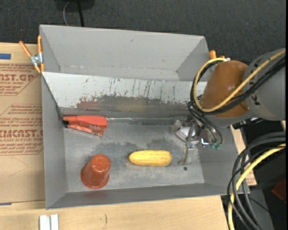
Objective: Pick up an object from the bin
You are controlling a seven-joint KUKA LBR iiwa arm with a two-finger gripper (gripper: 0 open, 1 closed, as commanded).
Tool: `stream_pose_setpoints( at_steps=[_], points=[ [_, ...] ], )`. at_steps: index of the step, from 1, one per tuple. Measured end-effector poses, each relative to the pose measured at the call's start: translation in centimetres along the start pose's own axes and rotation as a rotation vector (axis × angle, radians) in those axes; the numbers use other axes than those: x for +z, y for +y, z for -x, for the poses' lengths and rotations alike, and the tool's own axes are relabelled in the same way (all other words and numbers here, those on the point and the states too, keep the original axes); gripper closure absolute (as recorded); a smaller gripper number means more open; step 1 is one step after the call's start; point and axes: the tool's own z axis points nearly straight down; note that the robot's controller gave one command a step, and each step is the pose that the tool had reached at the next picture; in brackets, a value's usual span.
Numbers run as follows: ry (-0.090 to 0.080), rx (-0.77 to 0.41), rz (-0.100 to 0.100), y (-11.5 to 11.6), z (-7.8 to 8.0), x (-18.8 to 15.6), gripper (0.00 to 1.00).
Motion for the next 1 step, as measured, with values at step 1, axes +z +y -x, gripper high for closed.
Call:
stream_pose_setpoints(
  at_steps=[1],
  points=[
    [-0.004, -0.029, 0.001, 3.32, -2.37, 3.49, 0.00]
  ],
)
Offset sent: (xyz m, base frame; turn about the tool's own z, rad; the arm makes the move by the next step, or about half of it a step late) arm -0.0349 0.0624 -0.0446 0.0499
